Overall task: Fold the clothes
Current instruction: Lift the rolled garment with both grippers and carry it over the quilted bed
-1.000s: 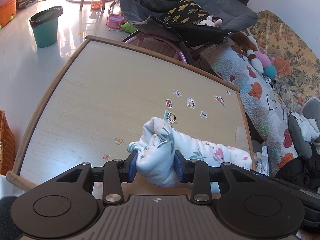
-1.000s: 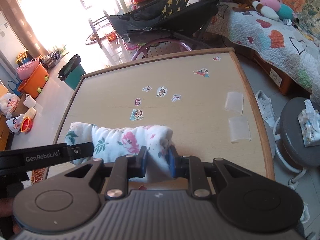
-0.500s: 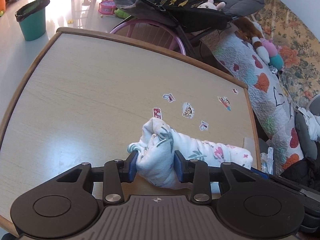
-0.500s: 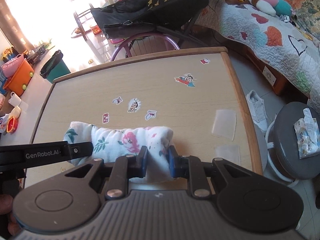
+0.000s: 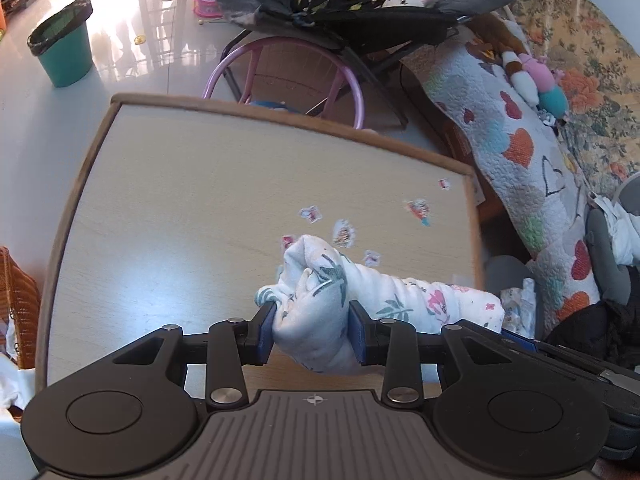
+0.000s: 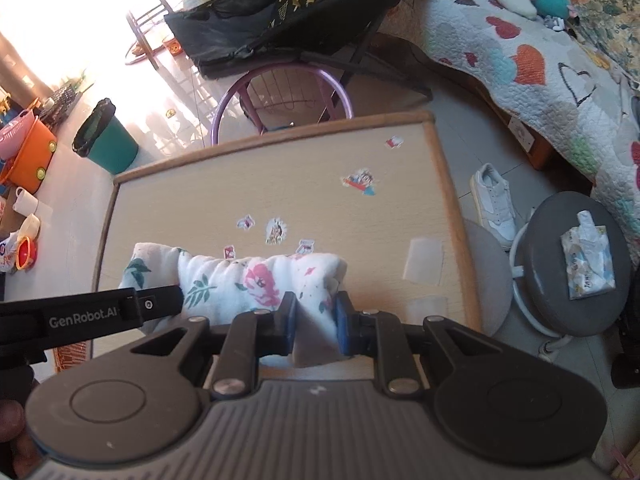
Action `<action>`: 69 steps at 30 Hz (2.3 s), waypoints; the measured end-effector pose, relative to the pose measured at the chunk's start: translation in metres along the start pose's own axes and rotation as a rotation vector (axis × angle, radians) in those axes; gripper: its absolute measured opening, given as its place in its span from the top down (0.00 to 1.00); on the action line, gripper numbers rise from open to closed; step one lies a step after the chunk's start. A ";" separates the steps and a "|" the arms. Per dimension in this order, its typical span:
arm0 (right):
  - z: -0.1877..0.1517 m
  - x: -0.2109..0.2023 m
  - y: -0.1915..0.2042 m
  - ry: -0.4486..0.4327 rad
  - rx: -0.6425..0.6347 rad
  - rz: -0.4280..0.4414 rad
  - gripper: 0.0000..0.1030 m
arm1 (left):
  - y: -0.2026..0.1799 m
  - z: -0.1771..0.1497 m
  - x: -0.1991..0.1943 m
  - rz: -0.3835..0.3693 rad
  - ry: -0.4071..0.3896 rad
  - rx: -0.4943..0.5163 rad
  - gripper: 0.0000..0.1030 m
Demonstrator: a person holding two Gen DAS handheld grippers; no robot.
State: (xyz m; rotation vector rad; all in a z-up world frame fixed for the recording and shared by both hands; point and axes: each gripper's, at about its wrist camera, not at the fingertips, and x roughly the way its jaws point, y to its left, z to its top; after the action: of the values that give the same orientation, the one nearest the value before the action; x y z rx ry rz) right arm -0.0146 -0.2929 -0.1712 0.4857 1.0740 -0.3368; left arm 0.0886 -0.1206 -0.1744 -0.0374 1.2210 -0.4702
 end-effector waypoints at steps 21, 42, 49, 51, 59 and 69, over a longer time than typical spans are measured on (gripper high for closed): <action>0.048 -0.142 -0.172 -0.095 0.180 -0.058 0.82 | -0.241 -0.010 -0.075 -0.060 0.014 0.222 0.64; 0.108 -0.215 -0.350 -0.162 0.185 -0.103 0.82 | -0.465 -0.026 -0.077 -0.083 -0.031 0.235 0.64; 0.142 -0.209 -0.378 -0.198 0.177 -0.126 0.82 | -0.502 0.007 -0.052 -0.103 -0.055 0.256 0.64; 0.153 -0.204 -0.387 -0.202 0.178 -0.131 0.82 | -0.513 0.021 -0.041 -0.105 -0.058 0.262 0.64; 0.208 -0.158 -0.422 -0.197 0.204 -0.146 0.82 | -0.553 0.083 0.027 -0.109 -0.046 0.285 0.64; 0.293 -0.063 -0.481 -0.201 0.262 -0.172 0.82 | -0.608 0.179 0.164 -0.127 -0.028 0.323 0.64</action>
State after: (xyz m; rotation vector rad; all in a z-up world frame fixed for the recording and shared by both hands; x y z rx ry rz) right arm -0.0576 -0.8541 -0.1036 0.5807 0.8810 -0.6698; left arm 0.0945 -0.7698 -0.0901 0.1546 1.1073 -0.7709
